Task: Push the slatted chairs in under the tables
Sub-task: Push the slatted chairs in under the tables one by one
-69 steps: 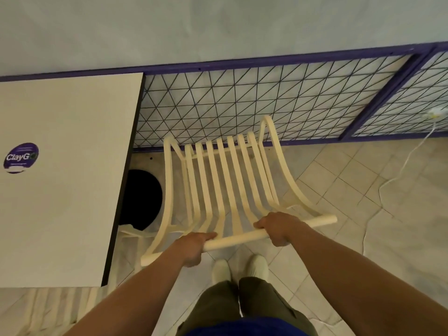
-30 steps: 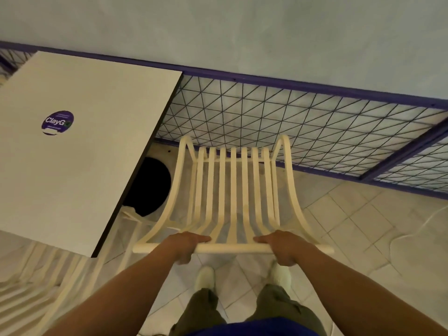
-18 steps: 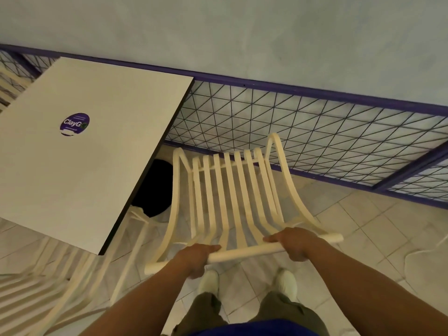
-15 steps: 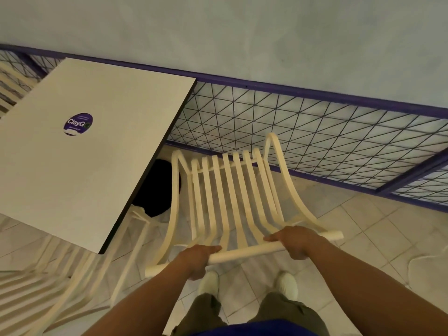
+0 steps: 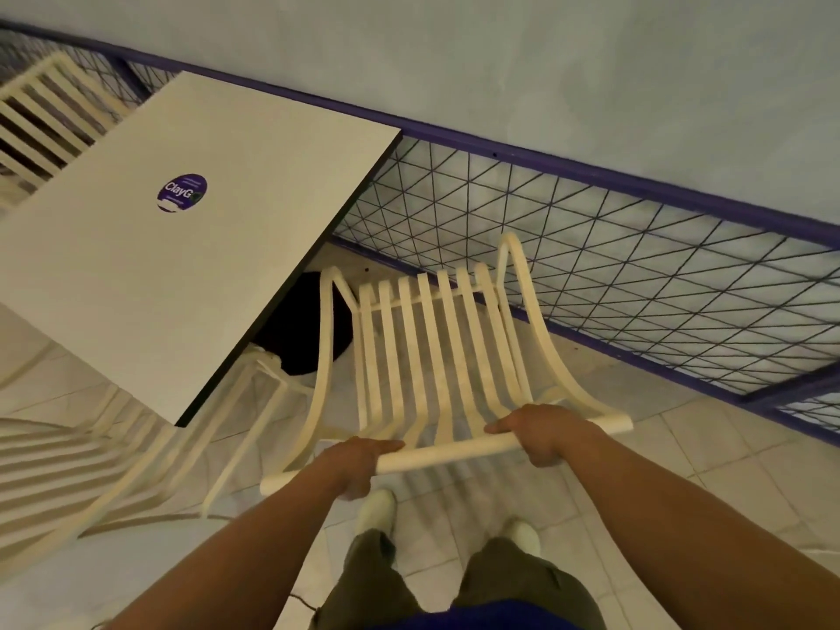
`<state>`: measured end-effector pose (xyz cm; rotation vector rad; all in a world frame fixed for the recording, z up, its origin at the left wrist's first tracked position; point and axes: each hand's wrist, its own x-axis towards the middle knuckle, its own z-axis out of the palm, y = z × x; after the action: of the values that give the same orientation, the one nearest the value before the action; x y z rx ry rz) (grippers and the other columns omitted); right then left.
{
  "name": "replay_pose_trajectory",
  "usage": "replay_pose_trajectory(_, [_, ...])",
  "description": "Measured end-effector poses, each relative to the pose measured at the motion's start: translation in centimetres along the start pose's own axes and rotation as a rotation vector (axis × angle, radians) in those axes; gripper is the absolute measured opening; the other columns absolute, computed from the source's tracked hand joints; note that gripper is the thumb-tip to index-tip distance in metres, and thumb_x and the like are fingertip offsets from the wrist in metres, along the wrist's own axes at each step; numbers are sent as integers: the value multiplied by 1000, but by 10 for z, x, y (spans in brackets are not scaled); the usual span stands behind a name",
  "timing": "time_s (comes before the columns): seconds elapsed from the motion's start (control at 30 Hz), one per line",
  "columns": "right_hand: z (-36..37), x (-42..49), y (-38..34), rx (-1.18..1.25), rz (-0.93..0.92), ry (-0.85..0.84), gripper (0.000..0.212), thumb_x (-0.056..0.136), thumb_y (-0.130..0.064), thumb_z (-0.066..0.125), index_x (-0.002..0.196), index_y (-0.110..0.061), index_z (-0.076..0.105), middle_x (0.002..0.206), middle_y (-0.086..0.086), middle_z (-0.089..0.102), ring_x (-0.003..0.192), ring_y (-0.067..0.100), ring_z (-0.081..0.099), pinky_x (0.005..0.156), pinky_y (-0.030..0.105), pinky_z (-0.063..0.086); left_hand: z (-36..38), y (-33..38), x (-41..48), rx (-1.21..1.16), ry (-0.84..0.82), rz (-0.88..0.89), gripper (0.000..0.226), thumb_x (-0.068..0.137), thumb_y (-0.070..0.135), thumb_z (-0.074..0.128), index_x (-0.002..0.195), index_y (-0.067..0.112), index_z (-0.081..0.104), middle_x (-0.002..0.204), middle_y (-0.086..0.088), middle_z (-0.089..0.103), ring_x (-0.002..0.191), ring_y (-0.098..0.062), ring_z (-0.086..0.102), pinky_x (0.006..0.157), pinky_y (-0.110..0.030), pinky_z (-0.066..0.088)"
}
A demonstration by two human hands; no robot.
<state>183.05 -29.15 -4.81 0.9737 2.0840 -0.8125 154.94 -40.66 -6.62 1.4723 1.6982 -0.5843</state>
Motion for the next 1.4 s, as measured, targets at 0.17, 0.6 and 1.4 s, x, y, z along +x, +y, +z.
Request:
replay_pose_trajectory(0.17, [-4, 0, 3, -10, -15, -24, 84, 89, -2, 58, 153, -45, 26, 136, 3, 55, 113, 25, 59, 93, 37, 50, 3, 3, -1, -18, 18, -11, 86, 91, 3, 62, 152, 51, 25, 146, -4, 48, 123, -25, 56, 100, -35, 47])
replay_pose_trajectory(0.6, [2, 2, -4, -62, 95, 55, 79, 89, -10, 62, 149, -51, 31, 138, 1, 57, 115, 24, 61, 99, 41, 51, 10, 1, 1, 8, 86, 16, 85, 89, 7, 67, 152, 48, 28, 137, -2, 54, 115, -24, 60, 98, -41, 52])
replay_pose_trajectory(1.4, [-31, 8, 51, -124, -112, -77, 81, 93, -8, 60, 150, -54, 25, 135, 6, 53, 112, 26, 58, 96, 38, 47, 19, 57, -5, -216, 62, -104, 85, 91, 7, 63, 152, 52, 25, 148, 0, 47, 126, -22, 53, 104, -36, 45])
